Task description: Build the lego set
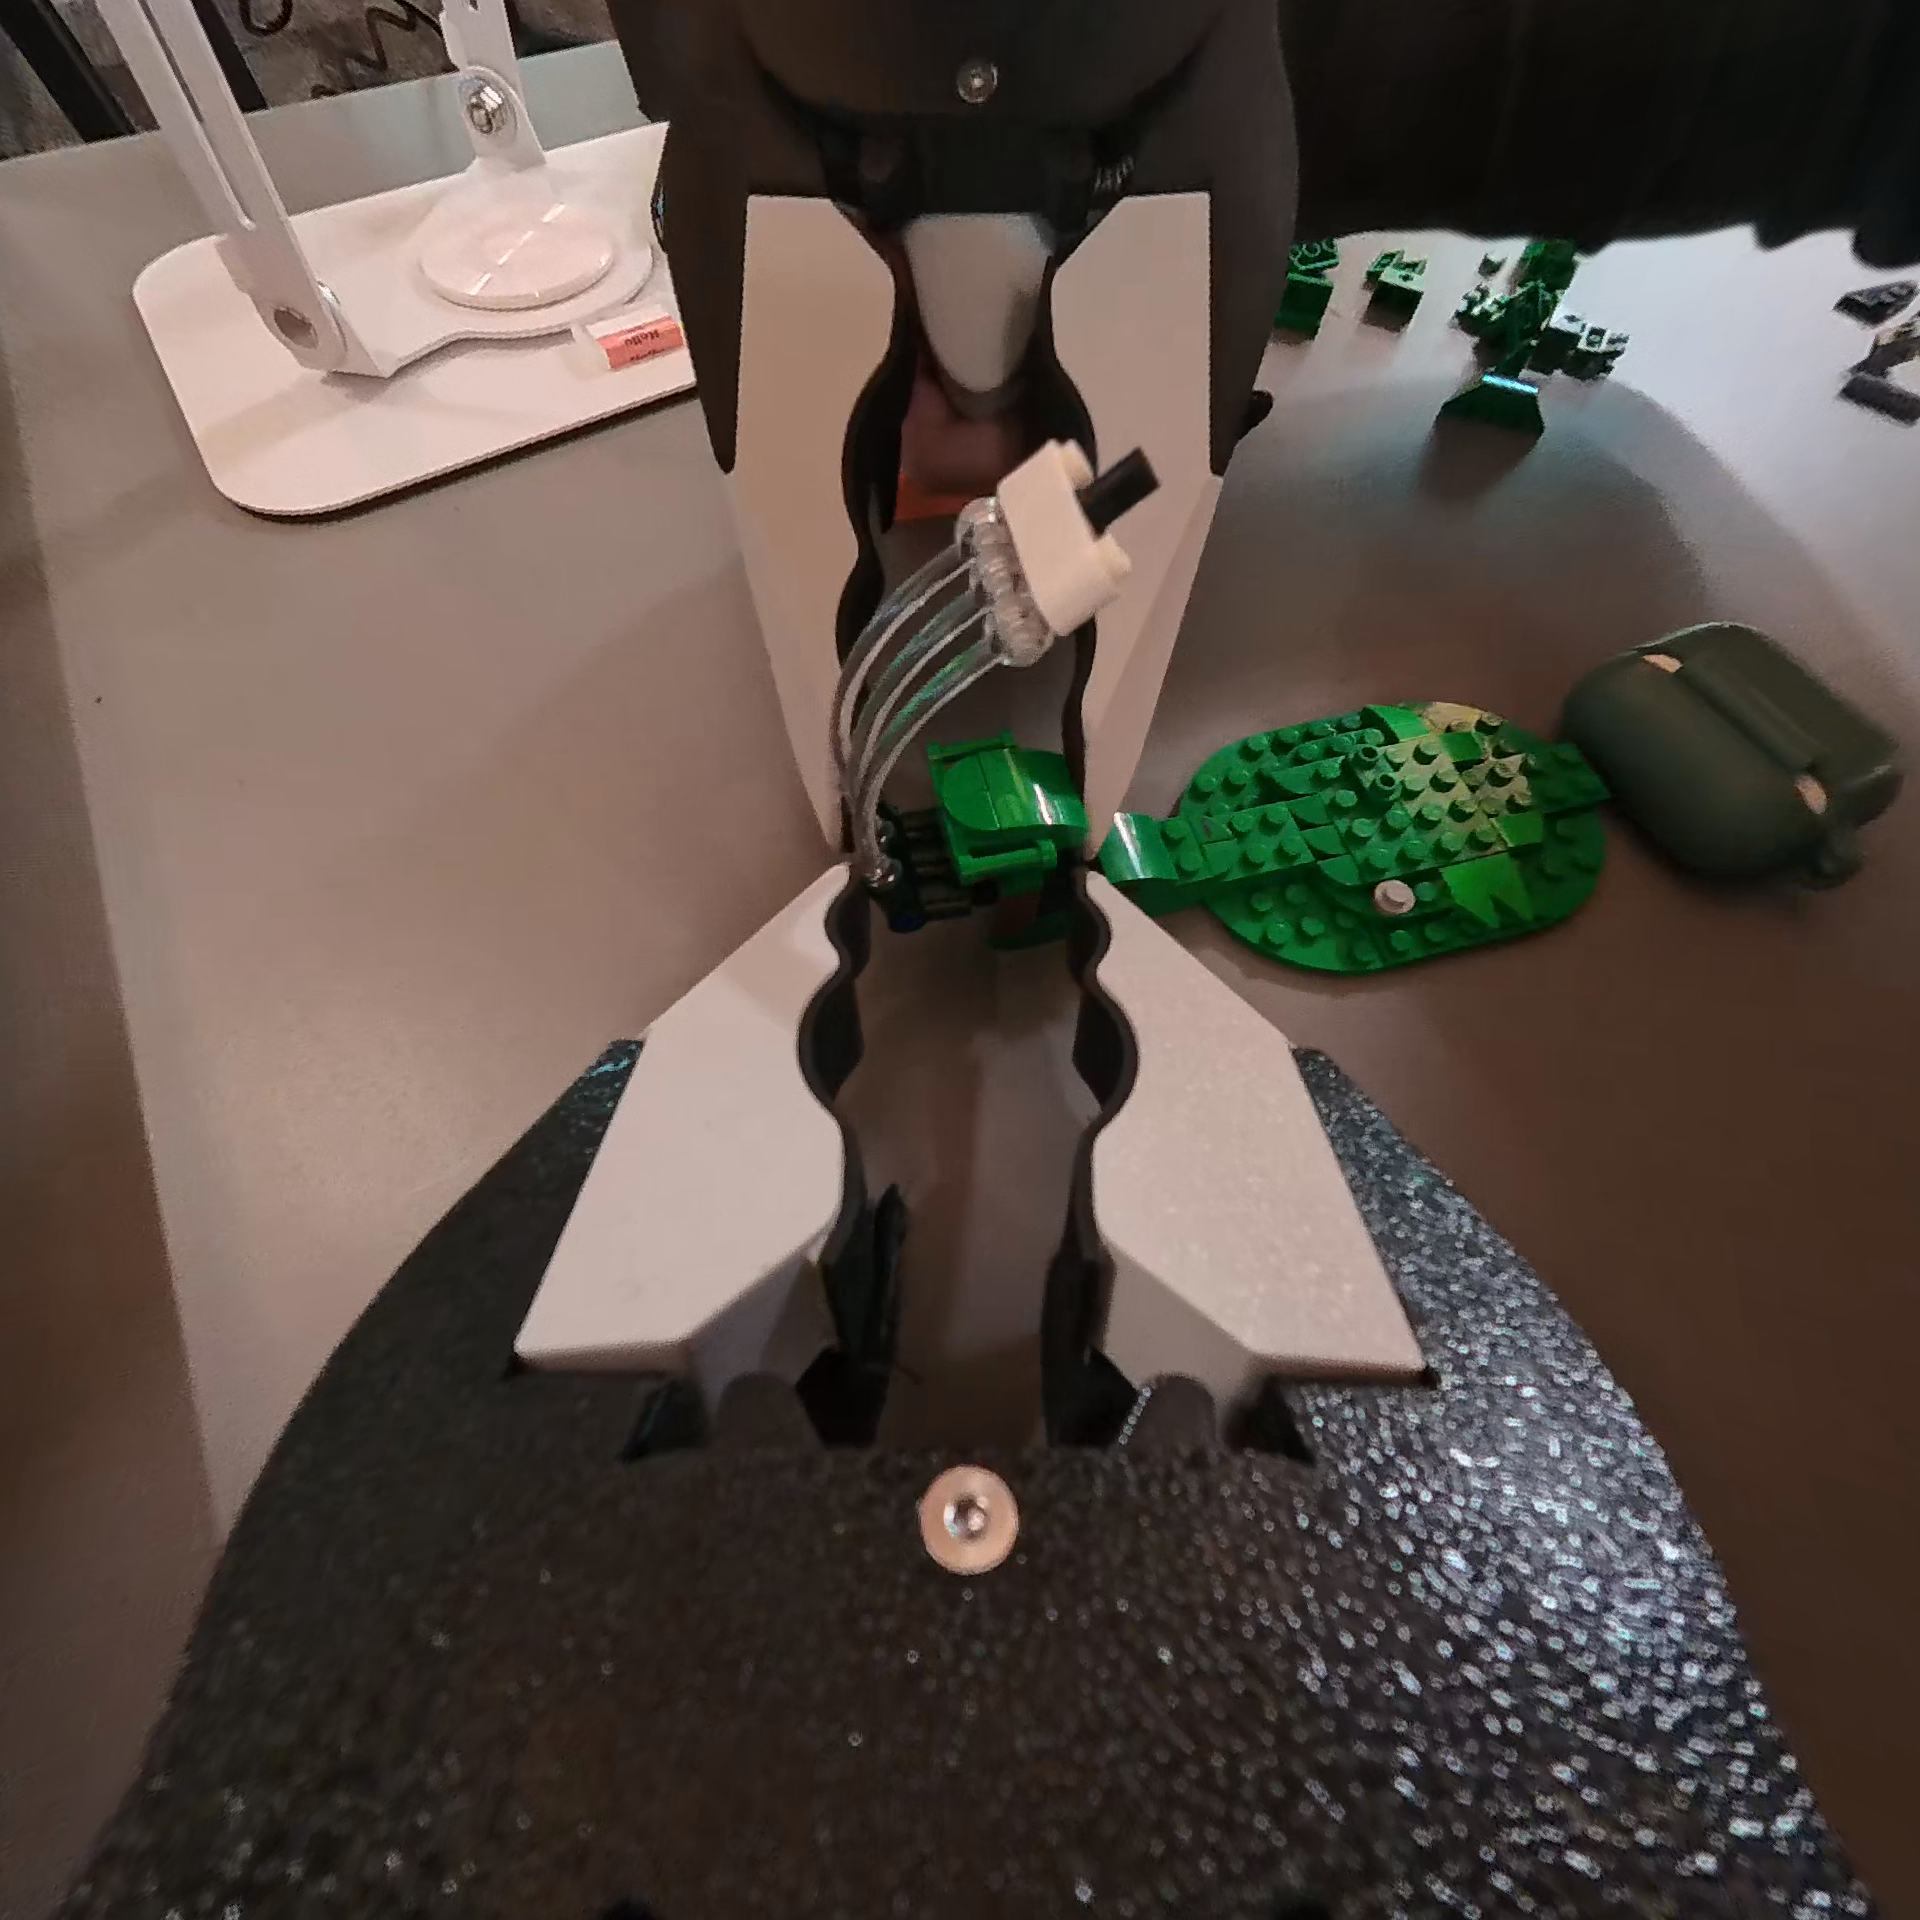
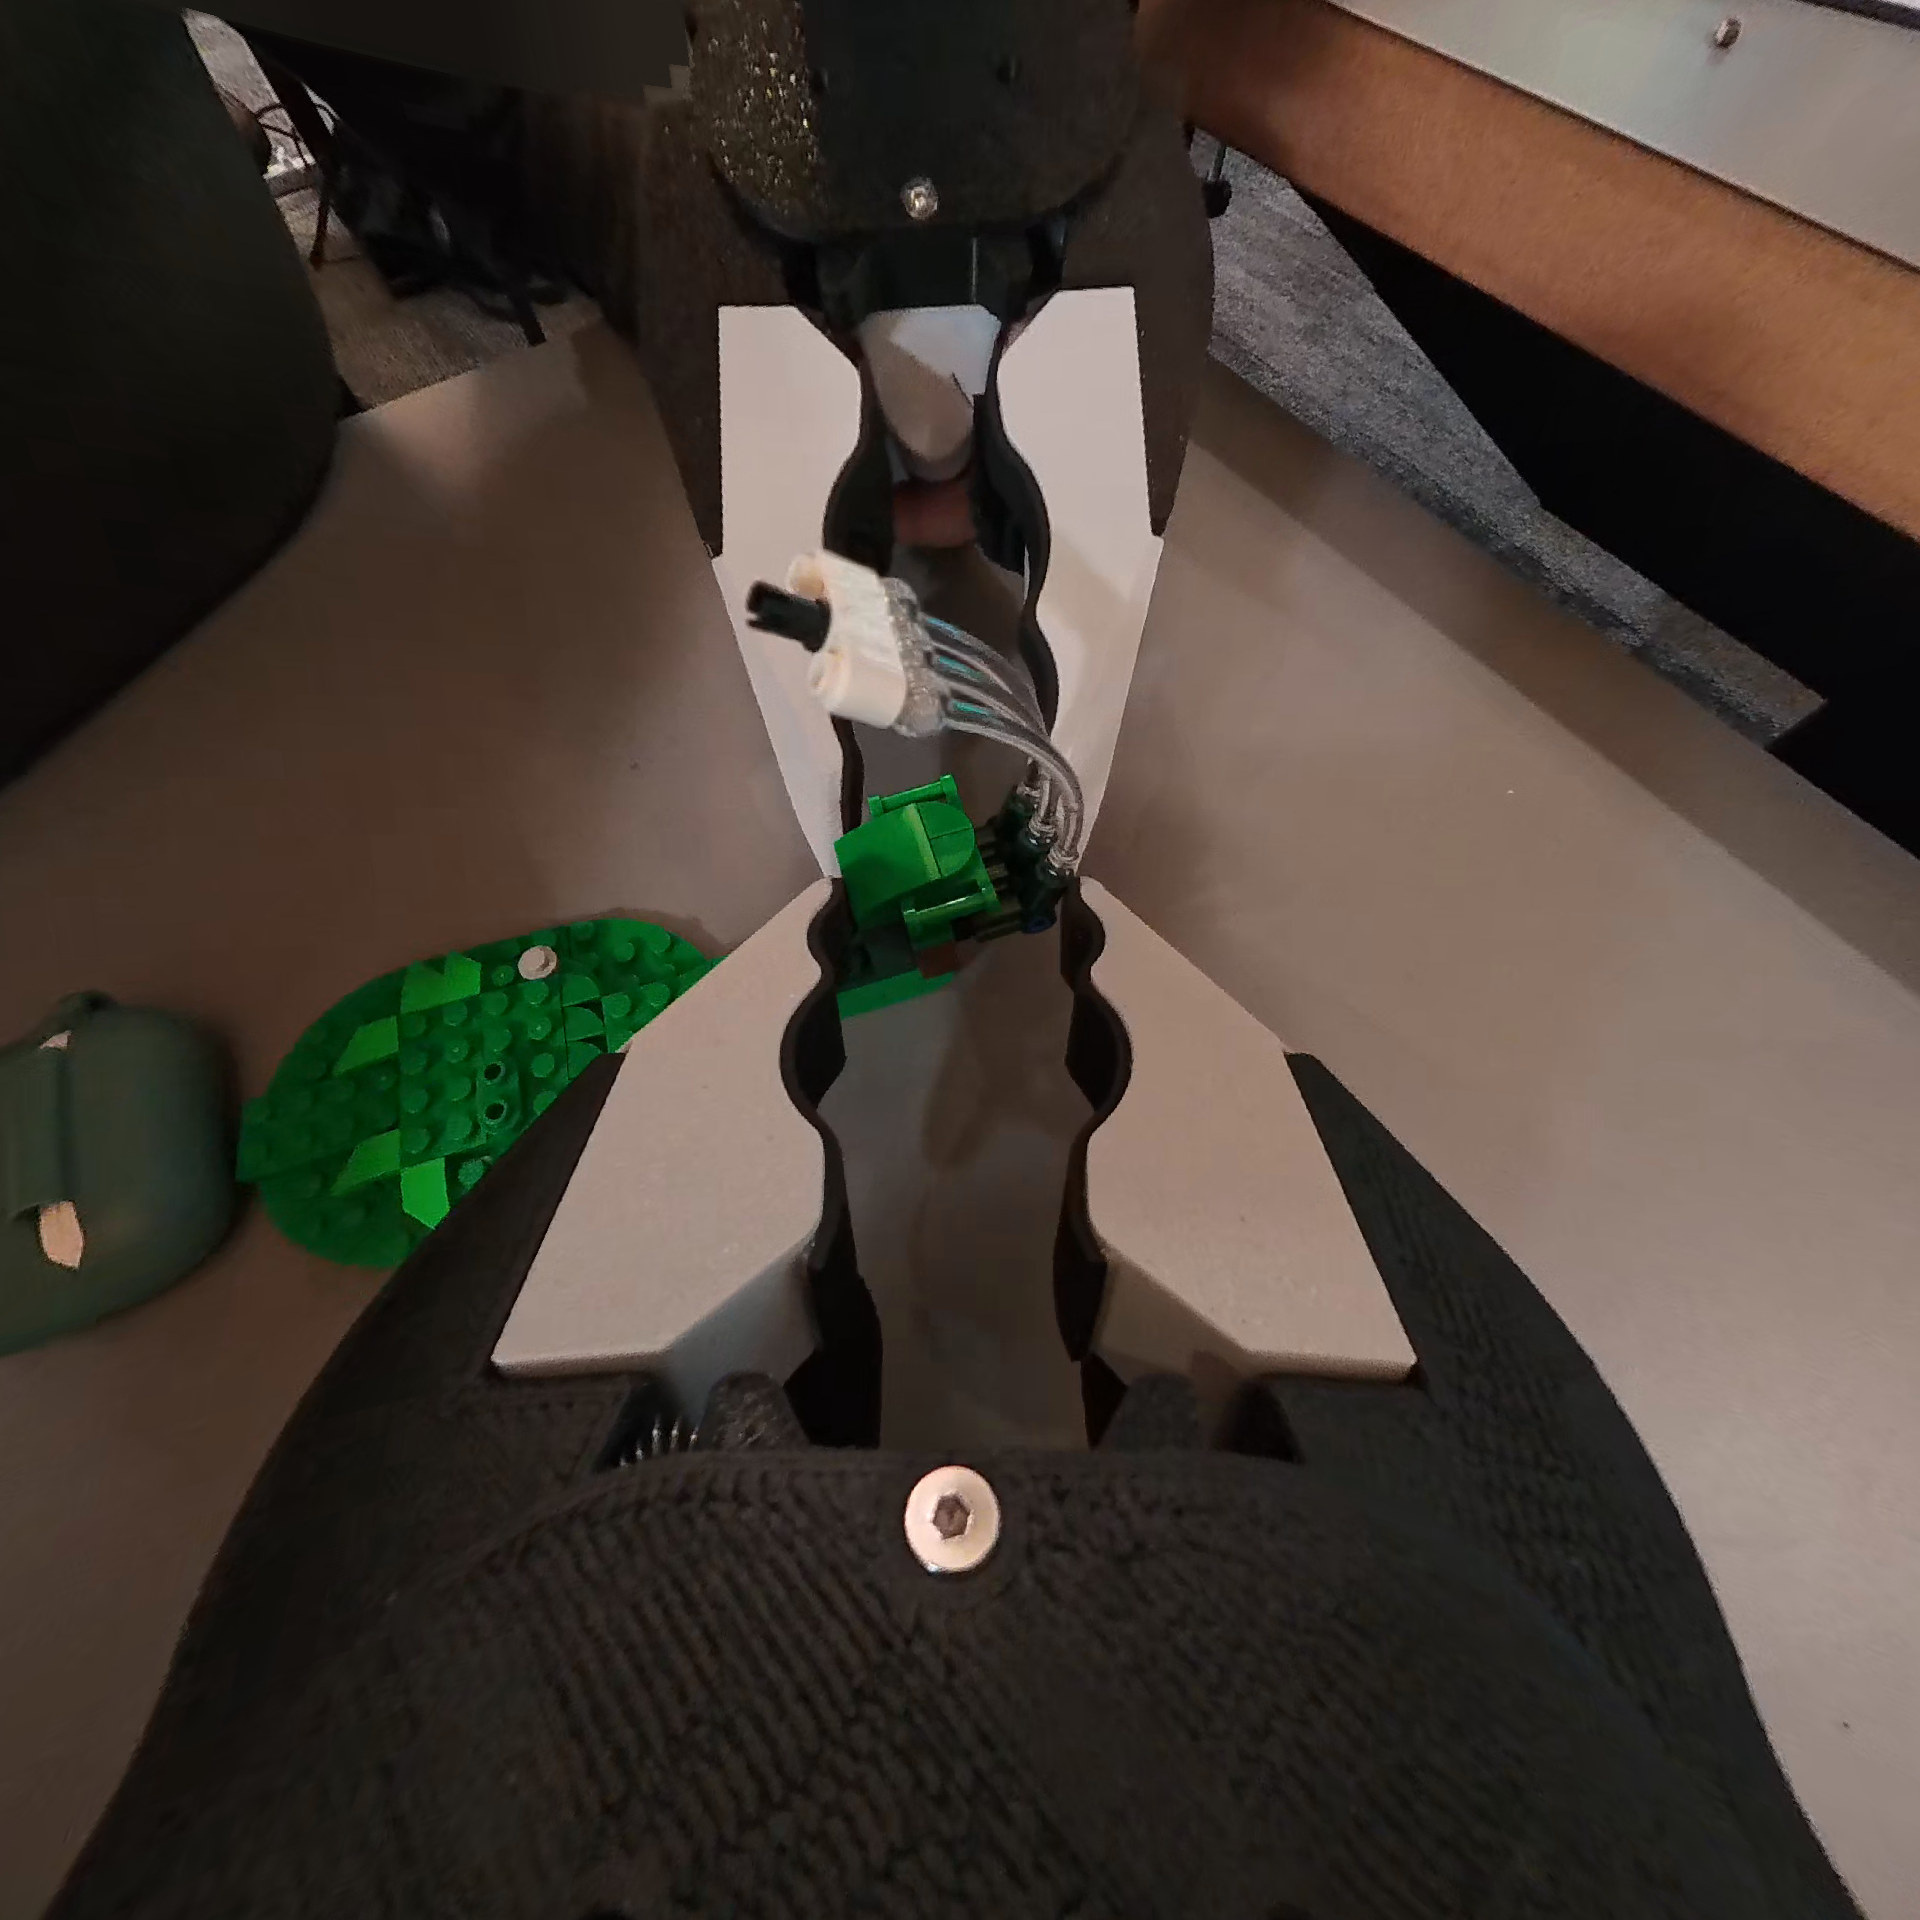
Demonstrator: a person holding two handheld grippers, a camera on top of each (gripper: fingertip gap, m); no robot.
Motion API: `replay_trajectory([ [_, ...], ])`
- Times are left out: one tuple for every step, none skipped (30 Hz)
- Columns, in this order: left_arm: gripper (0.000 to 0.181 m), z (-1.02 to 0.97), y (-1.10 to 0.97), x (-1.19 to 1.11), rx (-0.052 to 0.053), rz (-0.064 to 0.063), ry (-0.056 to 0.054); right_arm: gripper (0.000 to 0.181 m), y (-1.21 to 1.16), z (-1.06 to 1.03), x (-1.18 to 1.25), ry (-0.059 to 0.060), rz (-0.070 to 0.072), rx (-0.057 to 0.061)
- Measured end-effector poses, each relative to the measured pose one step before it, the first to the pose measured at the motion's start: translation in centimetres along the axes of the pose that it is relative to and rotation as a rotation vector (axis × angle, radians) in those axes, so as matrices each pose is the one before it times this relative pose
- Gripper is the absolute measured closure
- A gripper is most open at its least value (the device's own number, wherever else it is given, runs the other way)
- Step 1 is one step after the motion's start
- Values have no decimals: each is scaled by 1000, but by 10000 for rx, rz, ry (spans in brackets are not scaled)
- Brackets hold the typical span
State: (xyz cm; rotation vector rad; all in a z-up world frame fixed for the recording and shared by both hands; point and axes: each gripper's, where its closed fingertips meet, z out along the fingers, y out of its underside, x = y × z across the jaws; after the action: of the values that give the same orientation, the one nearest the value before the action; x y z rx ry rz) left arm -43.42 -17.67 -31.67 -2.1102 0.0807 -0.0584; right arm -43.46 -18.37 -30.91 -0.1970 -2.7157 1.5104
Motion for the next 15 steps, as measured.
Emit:
replay_trajectory([
  [145,-10,-7,7,1,23,-13,141,4,-8,4,-5,-1,0],
  [146,-4,0,8,3,17,-8,142,9,-16,12,3,-8,1],
  [146,-9,6,-4,0,-2,3,142,17,-5,6,9,-2,-1],
  [146,0,-1,10,1,-11,9,142,9,-15,14,5,22,0],
  [147,-1,0,4,0,-16,2,142,8,-15,3,1,16,1],
  [147,0,1,-3,-1,-2,-3,142,16,-9,14,-6,29,-1],
  [147,4,1,-4,-4,-19,2,142,15,-7,11,-18,65,-4],
  [147,1,18,-4,-9,-74,25,142,22,-1,13,-26,76,-4],
  [147,12,22,-1,-9,-75,42,143,10,1,29,-26,51,-6],
  [147,-4,6,-17,-7,-52,26,143,21,-1,15,-45,78,-7],
  [147,7,15,-2,-8,-12,1,143,17,0,14,-53,76,-6],
  [147,7,14,-17,-8,0,-4,143,8,-1,9,-39,54,-6],
  [147,2,17,-5,-9,-39,20,143,22,1,21,-21,45,-8],
  [147,6,11,-17,-9,-70,40,143,10,-2,26,-14,51,-6],
  [148,-2,17,-14,-10,-61,31,143,9,-2,17,-20,65,-6],
])
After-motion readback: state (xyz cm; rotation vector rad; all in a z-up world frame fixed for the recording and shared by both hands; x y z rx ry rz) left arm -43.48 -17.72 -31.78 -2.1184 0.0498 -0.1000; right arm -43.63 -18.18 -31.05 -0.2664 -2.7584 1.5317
